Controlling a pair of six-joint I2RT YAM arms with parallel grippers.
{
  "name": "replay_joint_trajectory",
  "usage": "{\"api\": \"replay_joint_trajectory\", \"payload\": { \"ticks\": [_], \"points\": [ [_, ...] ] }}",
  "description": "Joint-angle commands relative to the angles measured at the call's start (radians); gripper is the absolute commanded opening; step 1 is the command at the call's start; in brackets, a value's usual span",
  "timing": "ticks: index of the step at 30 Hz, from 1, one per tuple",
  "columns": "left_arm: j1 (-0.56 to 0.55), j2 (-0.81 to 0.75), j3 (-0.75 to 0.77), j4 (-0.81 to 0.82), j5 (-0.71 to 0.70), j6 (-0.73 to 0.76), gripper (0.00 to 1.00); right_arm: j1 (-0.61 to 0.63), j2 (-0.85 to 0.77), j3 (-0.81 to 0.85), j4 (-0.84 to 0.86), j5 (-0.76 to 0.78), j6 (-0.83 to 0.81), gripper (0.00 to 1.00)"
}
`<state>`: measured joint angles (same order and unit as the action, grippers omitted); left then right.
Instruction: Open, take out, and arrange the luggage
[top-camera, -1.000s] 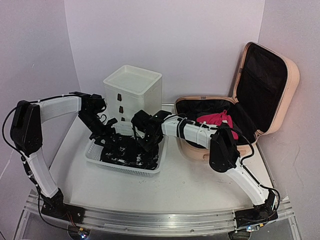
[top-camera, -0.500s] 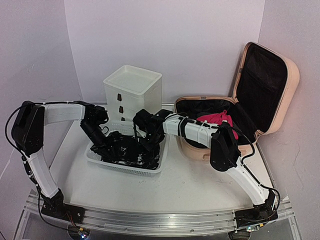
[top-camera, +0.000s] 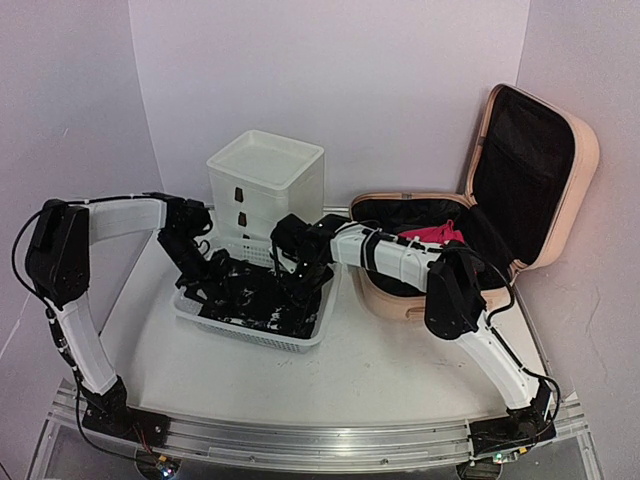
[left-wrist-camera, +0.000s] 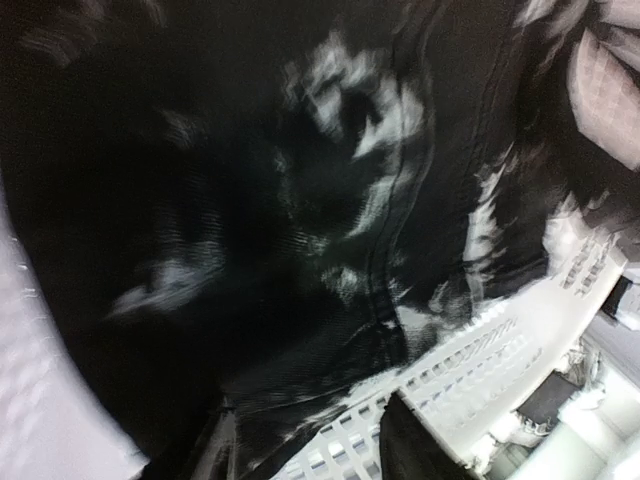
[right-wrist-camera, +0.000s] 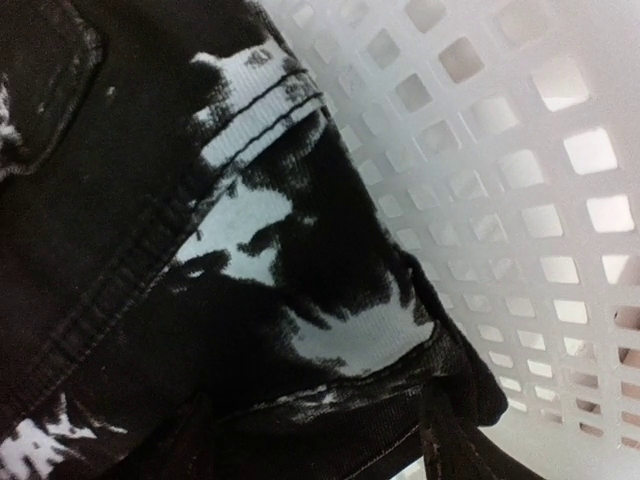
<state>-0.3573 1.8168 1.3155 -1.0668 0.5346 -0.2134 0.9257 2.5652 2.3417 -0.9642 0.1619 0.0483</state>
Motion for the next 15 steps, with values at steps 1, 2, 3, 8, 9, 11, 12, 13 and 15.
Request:
{"api": "replay_joint_trajectory", "payload": {
  "ticks": [1, 2, 3, 8, 9, 11, 12, 13, 15],
  "points": [
    [0.016, -0.189, 0.172, -0.039, -0.128, -0.010, 0.64, -0.047, -0.123, 0.019, -0.182, -0.112, -0.007, 0.80],
    [0.029, -0.199, 0.194, -0.039, -0.153, -0.015, 0.67, -0.046, -0.164, 0.029, -0.181, -0.145, -0.004, 0.85],
    [0.047, -0.202, 0.210, -0.040, -0.176, -0.020, 0.70, -0.046, -0.204, 0.033, -0.179, -0.173, -0.004, 0.89],
    [0.162, -0.167, 0.191, -0.033, -0.295, -0.079, 0.84, -0.051, -0.372, 0.025, -0.177, -0.105, 0.019, 0.98],
    [0.167, -0.144, 0.189, -0.029, -0.304, -0.078, 0.84, -0.058, -0.403, 0.001, -0.177, -0.086, 0.027, 0.98],
    [0.167, -0.086, 0.196, -0.030, -0.295, -0.054, 0.79, -0.090, -0.470, -0.049, -0.174, -0.044, 0.072, 0.98],
    [0.168, -0.065, 0.201, -0.031, -0.289, -0.048, 0.78, -0.112, -0.502, -0.080, -0.176, -0.022, 0.107, 0.98],
    [0.167, -0.050, 0.201, -0.029, -0.281, -0.042, 0.76, -0.142, -0.539, -0.120, -0.176, -0.003, 0.147, 0.98],
    [0.167, -0.029, 0.190, -0.016, -0.251, -0.026, 0.70, -0.209, -0.614, -0.216, -0.173, 0.018, 0.212, 0.98]
  ]
}}
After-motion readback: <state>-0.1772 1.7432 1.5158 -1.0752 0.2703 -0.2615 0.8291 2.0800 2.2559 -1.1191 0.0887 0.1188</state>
